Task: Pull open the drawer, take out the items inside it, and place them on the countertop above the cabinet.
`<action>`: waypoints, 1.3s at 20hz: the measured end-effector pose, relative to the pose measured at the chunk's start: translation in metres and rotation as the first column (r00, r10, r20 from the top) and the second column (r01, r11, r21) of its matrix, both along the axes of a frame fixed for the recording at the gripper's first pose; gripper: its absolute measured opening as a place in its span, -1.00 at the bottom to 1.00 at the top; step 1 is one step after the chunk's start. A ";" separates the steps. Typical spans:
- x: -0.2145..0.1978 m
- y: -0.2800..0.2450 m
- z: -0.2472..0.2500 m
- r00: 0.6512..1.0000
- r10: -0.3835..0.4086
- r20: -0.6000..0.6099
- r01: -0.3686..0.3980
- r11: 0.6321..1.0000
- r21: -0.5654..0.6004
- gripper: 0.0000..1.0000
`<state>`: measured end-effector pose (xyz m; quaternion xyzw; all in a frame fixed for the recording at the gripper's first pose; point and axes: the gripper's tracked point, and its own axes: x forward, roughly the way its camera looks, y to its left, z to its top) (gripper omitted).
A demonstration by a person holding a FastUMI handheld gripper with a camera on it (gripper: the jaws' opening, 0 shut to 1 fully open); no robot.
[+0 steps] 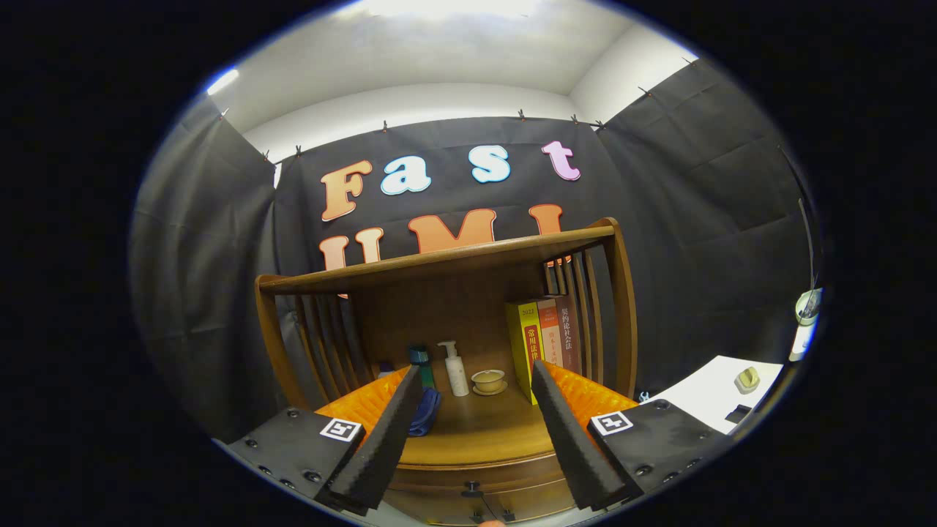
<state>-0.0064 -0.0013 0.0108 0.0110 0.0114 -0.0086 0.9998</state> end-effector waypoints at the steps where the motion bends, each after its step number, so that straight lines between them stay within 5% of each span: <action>1: 0.000 -0.002 0.000 1.000 -0.002 0.000 0.002 1.000 0.000 0.96; 26: -0.033 -0.004 -0.001 0.999 0.042 0.014 -0.042 0.999 0.000 0.96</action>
